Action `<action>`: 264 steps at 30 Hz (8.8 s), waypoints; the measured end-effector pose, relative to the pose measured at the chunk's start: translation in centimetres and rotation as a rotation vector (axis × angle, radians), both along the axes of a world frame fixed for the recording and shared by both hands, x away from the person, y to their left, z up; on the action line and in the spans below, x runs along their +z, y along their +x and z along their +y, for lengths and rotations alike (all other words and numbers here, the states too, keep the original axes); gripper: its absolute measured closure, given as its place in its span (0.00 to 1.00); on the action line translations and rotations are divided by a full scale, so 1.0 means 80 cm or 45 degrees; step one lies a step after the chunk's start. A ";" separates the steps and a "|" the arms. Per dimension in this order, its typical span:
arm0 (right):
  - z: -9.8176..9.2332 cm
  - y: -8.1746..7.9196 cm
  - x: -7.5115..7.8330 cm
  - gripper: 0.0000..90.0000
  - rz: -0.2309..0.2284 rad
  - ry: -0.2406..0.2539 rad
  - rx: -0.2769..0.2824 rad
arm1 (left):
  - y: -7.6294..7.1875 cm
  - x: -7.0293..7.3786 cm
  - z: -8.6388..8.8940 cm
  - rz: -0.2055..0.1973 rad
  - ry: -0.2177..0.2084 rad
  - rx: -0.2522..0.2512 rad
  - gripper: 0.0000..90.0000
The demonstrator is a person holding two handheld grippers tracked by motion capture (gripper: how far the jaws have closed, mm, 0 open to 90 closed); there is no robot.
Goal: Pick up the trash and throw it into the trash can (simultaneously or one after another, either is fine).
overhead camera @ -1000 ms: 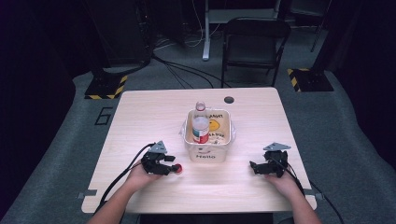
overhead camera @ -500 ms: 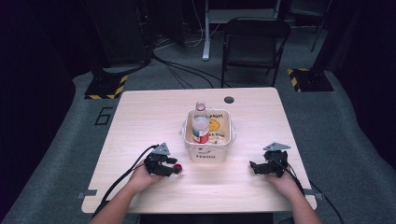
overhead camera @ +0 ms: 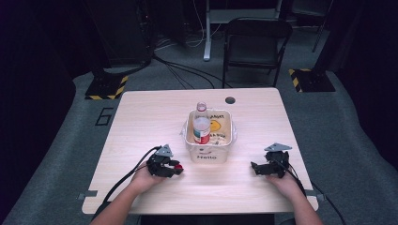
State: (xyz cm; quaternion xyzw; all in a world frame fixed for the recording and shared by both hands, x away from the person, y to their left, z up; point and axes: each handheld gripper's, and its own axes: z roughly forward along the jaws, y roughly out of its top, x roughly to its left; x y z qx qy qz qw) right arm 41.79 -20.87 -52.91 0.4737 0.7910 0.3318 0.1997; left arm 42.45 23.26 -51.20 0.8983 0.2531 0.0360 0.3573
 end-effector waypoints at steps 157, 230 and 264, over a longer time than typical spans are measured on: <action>0.000 0.000 0.000 0.00 0.001 0.000 0.000 | 0.054 0.212 -0.069 -0.128 -0.007 -0.006 0.65; 0.000 0.000 0.000 0.00 -0.005 -0.002 0.007 | 0.034 0.162 0.037 -0.195 -0.042 0.223 0.54; 0.000 0.000 0.000 0.00 -0.004 -0.002 0.005 | 0.012 0.053 0.121 -0.133 -0.055 0.453 0.48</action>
